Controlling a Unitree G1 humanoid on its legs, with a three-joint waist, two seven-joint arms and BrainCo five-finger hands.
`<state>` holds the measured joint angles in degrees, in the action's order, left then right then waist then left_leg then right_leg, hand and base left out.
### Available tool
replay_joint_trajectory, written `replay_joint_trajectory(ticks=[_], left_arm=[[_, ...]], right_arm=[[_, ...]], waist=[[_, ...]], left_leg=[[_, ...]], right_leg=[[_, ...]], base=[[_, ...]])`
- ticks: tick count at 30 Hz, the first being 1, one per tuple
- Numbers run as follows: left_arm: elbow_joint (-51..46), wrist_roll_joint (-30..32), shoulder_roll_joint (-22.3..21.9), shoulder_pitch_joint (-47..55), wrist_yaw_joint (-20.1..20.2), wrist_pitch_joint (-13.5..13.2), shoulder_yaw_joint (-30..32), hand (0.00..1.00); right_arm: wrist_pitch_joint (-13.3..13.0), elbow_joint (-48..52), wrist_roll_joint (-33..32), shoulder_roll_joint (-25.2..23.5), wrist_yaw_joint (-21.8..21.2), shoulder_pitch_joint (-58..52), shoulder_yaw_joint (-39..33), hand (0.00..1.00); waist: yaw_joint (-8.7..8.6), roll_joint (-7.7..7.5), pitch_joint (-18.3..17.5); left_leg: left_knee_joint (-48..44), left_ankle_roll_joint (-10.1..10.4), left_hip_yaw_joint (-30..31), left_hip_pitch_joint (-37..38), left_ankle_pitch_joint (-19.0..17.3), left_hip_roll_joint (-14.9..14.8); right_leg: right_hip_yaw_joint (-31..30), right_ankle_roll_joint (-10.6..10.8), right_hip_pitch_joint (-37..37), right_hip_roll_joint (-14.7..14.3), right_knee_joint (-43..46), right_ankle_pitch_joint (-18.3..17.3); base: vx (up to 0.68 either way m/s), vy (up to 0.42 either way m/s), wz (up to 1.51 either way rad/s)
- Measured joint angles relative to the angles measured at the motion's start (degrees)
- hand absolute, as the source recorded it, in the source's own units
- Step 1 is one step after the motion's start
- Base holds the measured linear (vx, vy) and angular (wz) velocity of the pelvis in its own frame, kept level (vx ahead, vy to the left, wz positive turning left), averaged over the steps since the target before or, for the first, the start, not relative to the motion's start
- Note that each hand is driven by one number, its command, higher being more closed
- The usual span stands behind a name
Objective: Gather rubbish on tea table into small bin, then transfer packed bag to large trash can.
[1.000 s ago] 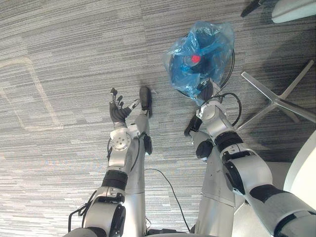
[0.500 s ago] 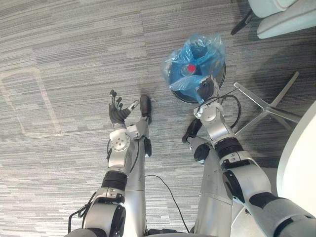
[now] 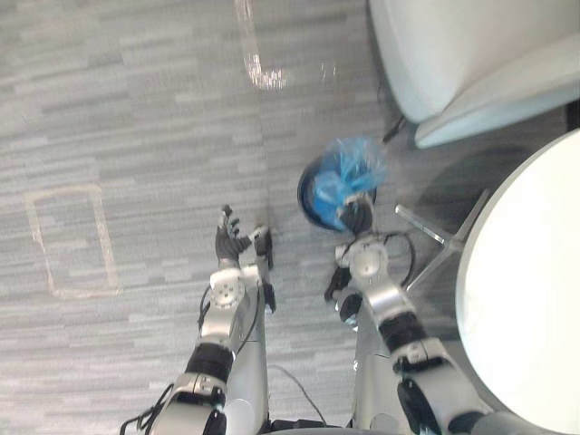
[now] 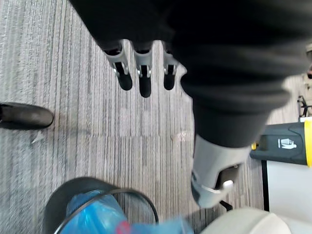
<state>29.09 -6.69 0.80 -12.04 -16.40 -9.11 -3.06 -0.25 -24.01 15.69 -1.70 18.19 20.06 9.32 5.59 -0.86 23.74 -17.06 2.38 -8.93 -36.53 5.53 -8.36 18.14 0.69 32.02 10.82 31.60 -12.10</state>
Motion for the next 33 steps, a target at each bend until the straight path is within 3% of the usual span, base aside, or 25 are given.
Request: replay_joint_trajectory(ticks=[3, 7, 12, 18, 22, 28, 33], left_arm=[[0.4, 1.2, 0.3, 5.8, 0.9, 0.0, -0.3, 0.00], [2.6, 2.4, 0.8, 7.0, 2.1, 0.7, -2.7, 0.00], [4.1, 4.0, 2.2, 10.1, 3.1, 0.8, -4.6, 0.00], [0.8, 5.5, 5.2, 13.4, 4.4, 0.6, -5.9, 0.00], [-2.2, 5.5, 5.5, 14.8, 5.4, 0.6, -7.7, 0.00], [-8.4, 6.5, 6.1, 16.2, 6.8, -0.1, -12.0, 0.00], [-14.2, 10.2, 8.1, 16.2, 7.3, -2.2, -15.2, 0.00]], right_arm=[[-2.5, 4.7, -1.9, -1.9, -2.6, -7.3, 3.0, 1.00], [-3.4, 5.7, -5.1, -1.6, -5.4, -9.9, 3.2, 1.00], [-3.7, 5.6, -9.4, -1.0, -9.2, -13.6, 3.3, 1.00], [-4.4, 6.0, -12.0, 0.0, -12.8, -14.0, 4.5, 1.00], [-4.8, 10.5, -14.2, 1.2, -14.7, -14.2, 5.5, 1.00], [-5.9, 14.4, -17.5, 4.5, -17.3, -14.5, 8.1, 1.00], [-6.6, 17.0, -21.6, 7.0, -19.5, -13.3, 12.8, 1.00]], waist=[[-0.78, -2.86, -6.1], [-1.95, -4.75, -8.5], [-2.73, -4.50, -12.4], [-2.99, -4.14, -16.2], [-3.37, -3.21, -16.9], [-3.53, -3.04, -17.0], [-3.61, -1.22, -18.2]], left_leg=[[2.6, 0.6, -0.1, 5.4, -1.0, -0.2], [6.6, 1.1, -0.3, 11.2, -0.9, 0.1], [13.0, 1.2, -1.5, 18.5, 0.5, 1.0], [18.9, 1.9, -2.5, 26.1, 1.5, 1.5], [22.2, 1.9, -2.8, 29.2, 2.8, 1.7], [23.0, 1.7, -2.8, 30.9, 2.9, 2.1], [23.3, 2.4, -1.5, 31.1, 2.3, 2.0]], right_leg=[[0.2, 0.3, -5.9, -1.3, -4.7, 0.1], [0.6, 1.1, -12.3, -2.2, -10.0, 1.0], [-0.4, 2.1, -20.2, -4.2, -19.9, 4.6], [-1.4, 2.6, -26.4, -5.0, -24.2, 5.4], [-2.1, 2.6, -28.2, -5.4, -25.4, 6.3], [-3.8, 2.9, -29.7, -5.3, -27.4, 7.6], [-4.3, 2.8, -29.8, -5.5, -28.5, 7.8]], base=[[0.16, -0.023, -0.10], [0.17, 0.003, 0.02], [0.16, 0.013, -0.14], [0.10, -0.011, -0.08], [0.00, 0.008, -0.10], [-0.07, 0.037, -0.08], [-0.07, 0.017, -0.03]])
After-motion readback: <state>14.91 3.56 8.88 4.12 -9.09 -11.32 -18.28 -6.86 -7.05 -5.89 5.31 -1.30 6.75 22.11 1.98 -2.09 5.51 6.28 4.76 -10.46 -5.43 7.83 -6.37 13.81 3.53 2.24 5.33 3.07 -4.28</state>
